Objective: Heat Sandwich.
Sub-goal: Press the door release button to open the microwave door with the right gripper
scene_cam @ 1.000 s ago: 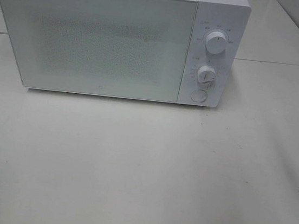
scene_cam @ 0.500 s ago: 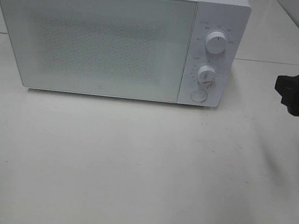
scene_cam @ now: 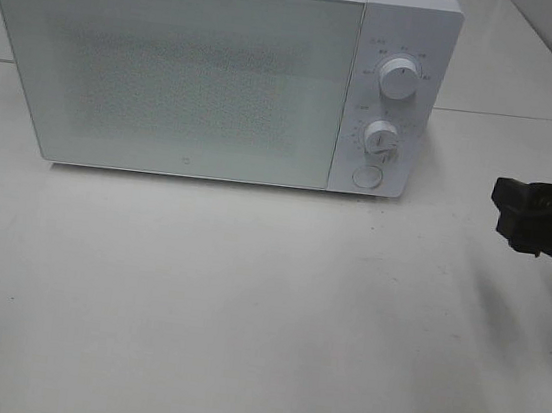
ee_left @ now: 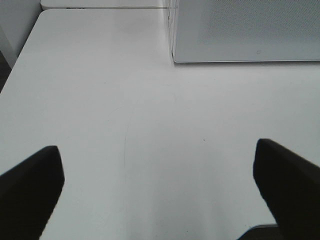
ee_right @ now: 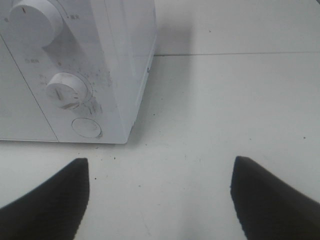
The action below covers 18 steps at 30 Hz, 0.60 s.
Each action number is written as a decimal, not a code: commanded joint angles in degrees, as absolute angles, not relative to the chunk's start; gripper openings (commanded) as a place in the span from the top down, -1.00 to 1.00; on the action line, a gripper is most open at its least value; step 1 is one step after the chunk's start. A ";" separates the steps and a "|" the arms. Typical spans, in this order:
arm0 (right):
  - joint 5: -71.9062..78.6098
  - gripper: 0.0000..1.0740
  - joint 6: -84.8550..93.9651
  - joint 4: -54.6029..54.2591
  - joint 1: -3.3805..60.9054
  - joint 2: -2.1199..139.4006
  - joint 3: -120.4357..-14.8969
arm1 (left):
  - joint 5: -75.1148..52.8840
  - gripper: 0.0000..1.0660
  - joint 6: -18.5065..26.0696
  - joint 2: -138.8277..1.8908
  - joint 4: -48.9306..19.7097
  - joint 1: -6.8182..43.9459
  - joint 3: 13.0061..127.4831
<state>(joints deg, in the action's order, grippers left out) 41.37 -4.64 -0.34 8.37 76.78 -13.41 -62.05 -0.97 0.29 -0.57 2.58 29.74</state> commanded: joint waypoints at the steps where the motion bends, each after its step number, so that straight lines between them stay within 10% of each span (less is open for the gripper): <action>1: 43.95 -0.40 -3.67 -1.38 8.19 78.21 -13.12 | -61.31 -0.83 -1.09 1.26 -0.63 2.81 29.62; 18: 60.91 -0.40 11.52 -34.26 34.32 90.58 -12.95 | -61.31 -0.83 -1.09 1.26 -0.63 2.81 29.62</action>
<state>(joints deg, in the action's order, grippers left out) 57.98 10.03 -30.71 32.03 90.07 -12.83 -62.05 -0.97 0.29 -0.57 2.58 29.74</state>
